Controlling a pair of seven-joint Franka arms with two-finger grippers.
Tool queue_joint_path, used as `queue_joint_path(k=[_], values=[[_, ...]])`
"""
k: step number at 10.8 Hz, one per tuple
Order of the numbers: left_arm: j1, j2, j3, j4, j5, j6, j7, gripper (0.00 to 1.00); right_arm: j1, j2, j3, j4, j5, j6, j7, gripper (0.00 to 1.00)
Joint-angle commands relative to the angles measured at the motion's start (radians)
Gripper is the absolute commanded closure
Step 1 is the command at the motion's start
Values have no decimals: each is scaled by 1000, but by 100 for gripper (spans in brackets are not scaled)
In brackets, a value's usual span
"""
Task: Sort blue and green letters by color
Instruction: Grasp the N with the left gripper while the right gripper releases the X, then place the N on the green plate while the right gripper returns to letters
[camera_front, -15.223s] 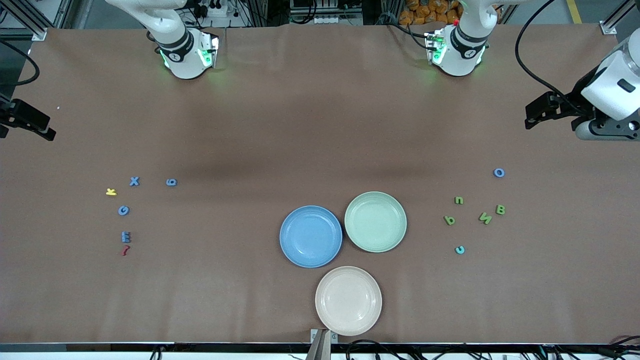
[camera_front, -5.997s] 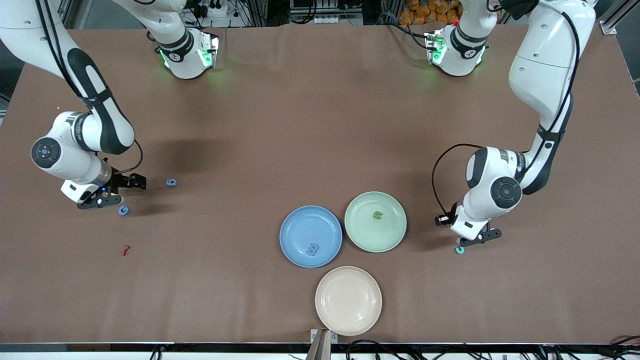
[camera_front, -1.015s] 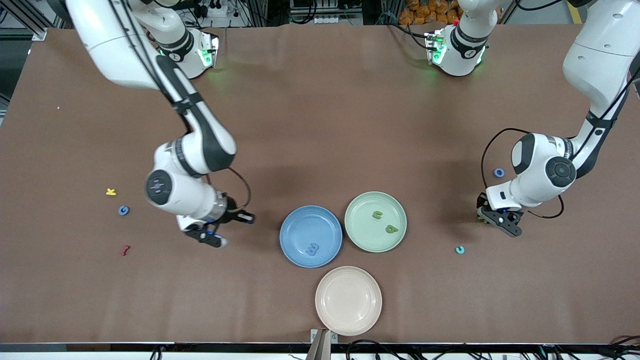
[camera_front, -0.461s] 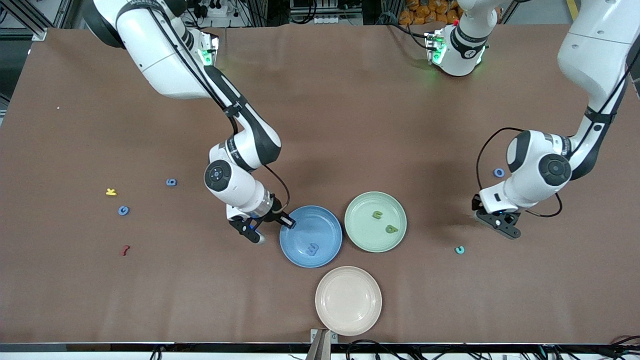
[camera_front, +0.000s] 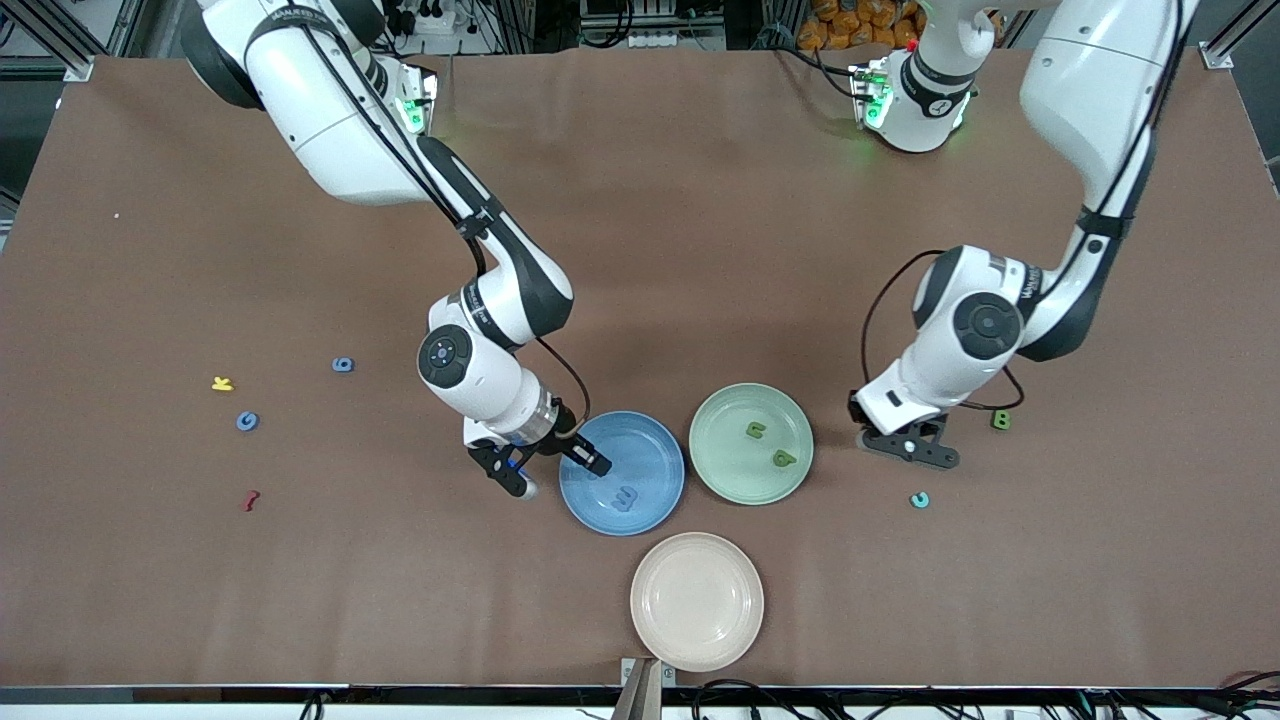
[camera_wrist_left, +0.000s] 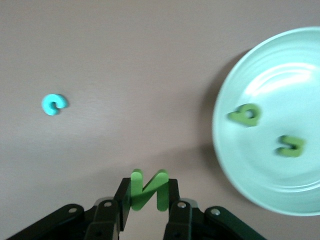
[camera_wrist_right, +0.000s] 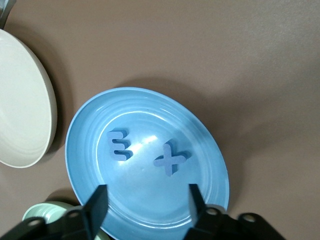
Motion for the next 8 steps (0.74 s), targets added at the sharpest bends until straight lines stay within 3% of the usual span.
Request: queue_joint_path(k=[1,2,4,8], values=[[-147,35,71,124,-93,-100,-160,100,-17,0,-15,10,-212,-129,5,0],[-188,44,91,153,-124,-114,-198,100,-32,-11,-15,7,-271,-187,0,0],[-262,83,119,196,-203,-118,-264,100,-71,-58,-13,-45,-278,-232,-100,0],[-327,172,125,287,-215,-118,-418,100,-167,-250,-13,-308,-279,-211,-325,0]])
